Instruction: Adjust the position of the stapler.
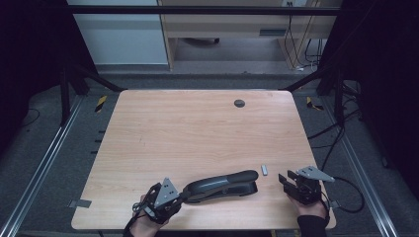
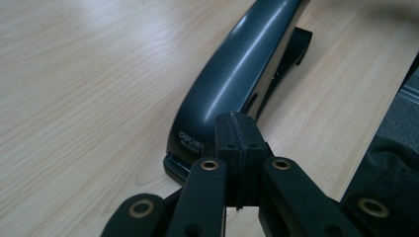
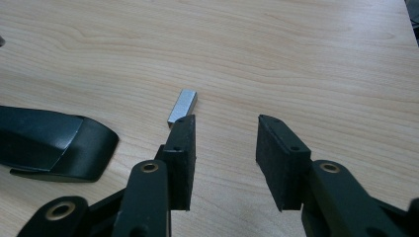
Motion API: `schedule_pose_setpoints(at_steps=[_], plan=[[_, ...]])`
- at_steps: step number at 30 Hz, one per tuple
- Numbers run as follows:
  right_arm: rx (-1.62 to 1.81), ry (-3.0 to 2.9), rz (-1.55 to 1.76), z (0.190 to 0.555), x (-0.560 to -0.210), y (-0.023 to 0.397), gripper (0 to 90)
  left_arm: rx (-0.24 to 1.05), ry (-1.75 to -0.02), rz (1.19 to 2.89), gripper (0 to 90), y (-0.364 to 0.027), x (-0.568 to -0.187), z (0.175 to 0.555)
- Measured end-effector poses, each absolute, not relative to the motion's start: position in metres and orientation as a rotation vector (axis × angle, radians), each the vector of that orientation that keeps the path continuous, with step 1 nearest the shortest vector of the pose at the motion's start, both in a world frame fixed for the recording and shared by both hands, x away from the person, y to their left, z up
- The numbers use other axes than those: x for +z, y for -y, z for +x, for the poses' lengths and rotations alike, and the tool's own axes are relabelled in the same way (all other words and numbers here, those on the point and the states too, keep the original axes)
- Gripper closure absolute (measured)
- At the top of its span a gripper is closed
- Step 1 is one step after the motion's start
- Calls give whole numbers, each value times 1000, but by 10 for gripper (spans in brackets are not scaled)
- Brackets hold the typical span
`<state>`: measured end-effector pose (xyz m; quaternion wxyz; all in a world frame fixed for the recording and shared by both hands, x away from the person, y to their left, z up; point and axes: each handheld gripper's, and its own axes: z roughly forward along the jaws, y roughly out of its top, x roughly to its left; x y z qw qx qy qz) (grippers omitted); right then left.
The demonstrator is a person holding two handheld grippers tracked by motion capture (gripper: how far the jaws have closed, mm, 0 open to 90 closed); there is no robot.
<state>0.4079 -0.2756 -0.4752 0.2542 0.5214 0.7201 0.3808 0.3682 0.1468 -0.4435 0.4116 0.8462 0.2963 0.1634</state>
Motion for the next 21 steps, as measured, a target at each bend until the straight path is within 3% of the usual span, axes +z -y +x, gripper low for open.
schedule_pose_setpoints(at_steps=[7, 21], plan=[[1047, -1963, 1418, 408, -475, 275, 609, 397, -723, 2174, 894, -135, -451, 366], [1140, -2041, 1348, 409, -477, 261, 760, 415, -732, 2236, 895, -128, -462, 368]])
